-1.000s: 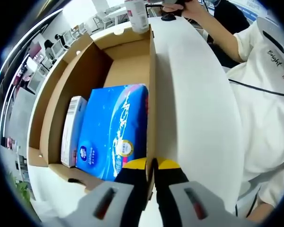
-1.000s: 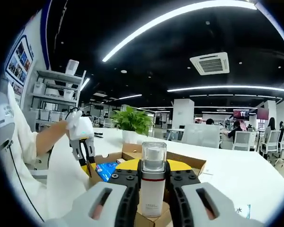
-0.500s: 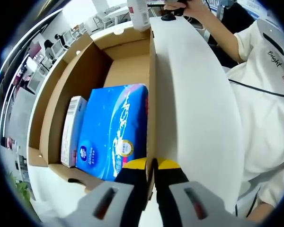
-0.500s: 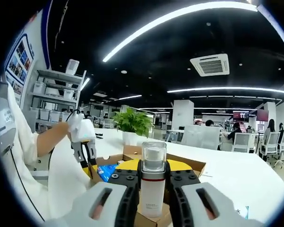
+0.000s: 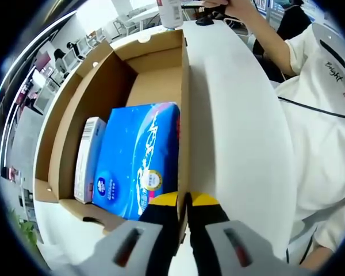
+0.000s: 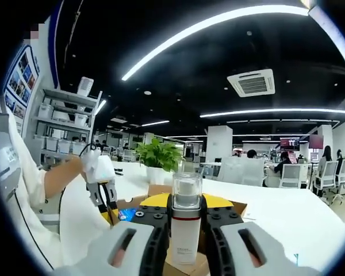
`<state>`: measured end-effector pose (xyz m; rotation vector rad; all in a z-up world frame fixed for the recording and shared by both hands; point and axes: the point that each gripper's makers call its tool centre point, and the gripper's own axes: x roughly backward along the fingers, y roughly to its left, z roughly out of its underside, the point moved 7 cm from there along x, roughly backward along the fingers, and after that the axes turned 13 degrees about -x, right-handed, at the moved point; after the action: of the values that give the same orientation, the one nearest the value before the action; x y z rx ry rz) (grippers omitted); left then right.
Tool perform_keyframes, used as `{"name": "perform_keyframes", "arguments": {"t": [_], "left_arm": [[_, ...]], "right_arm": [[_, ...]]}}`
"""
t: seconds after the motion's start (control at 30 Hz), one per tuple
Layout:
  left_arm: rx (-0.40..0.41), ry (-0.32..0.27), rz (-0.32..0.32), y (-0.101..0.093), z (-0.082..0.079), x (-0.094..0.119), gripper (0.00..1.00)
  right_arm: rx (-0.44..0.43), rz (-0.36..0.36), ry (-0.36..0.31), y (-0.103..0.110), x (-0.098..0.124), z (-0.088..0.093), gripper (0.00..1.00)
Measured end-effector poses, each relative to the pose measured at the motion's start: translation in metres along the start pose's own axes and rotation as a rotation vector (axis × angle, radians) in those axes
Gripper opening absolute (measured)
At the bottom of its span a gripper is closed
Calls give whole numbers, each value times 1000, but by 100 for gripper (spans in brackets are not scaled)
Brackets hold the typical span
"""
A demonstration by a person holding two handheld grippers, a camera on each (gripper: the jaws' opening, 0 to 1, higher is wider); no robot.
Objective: Operate the shoe box by opening the lid, removing the specified soft item, and placing it in the target area until the item is outside and the box remains undamaged.
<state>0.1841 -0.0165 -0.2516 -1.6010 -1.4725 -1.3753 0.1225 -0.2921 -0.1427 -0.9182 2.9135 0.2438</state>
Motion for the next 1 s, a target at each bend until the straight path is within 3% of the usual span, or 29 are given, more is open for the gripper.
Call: {"name": "perform_keyframes", "arguments": {"t": [0.33,0.47,0.5,0.73,0.8,0.9,1.0], "left_arm": [[2,2,1,0,-1,0,4],[4,0,2,0,-1,0,4],[4,1,3,0,-1,0,4],[6,3,5,0,-1,0,4],[6,3,6,0,-1,0,4],[5,2,5,0,-1,0,4],[4,2,7,0,-1,0,4]], "right_arm": [[25,105,-51,-17,26,-22,18],[83,146,-82,-25,40,-22,18],[91,190,-84,-30,47,-23,18],[98,271,-100,-55,65,-21,18],[150,307,-127,-62,69,-23,18],[195,356,-91,-72,73,-20,18],[186,392,-105,-82,80,-19,18]]}}
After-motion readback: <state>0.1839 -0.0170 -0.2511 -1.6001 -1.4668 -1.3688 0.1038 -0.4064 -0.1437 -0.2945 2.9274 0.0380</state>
